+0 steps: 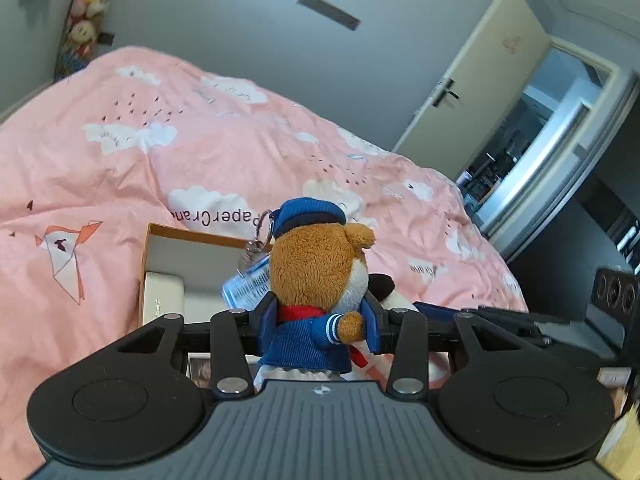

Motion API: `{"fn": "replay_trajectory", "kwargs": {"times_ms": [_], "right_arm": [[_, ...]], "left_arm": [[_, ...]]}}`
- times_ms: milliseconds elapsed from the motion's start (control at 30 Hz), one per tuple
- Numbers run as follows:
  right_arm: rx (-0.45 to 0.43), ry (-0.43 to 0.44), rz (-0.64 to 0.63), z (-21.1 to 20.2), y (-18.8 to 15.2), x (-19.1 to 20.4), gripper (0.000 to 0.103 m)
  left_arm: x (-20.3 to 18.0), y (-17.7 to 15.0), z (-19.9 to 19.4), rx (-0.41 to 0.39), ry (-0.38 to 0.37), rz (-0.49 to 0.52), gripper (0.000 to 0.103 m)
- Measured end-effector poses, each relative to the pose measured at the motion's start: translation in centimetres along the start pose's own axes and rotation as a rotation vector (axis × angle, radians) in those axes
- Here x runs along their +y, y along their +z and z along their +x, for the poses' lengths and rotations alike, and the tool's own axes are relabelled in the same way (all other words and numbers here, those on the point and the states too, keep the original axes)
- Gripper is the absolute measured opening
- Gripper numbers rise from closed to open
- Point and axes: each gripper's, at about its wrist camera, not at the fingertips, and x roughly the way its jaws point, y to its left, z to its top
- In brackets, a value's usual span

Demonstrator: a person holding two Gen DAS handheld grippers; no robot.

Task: Organize objects
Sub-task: 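Lift both plush keychains and carry them over the orange box, then lower both plushes into the orange box and open both grippers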

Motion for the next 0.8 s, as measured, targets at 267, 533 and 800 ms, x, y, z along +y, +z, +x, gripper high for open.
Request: {"fn": "replay_trajectory", "kwargs": {"times_ms": [267, 533, 800], "right_arm": [[0.071, -0.042, 0.173, 8.5, 0.8, -4.8, 0.04], [0.136, -0.081, 0.234, 15.1, -0.5, -7.7, 0.04], [0.161, -0.116, 0.179, 18.0, -0.9, -8.1, 0.04]], "left_arm": [[4.5, 0.9, 8.7, 0.12, 0.044, -0.174, 0.048], [7.8, -0.1, 14.6, 0.206, 0.082, -0.252, 0.048], [7.9, -0.7, 16.5, 0.206, 0.178, -0.251, 0.049]]}}
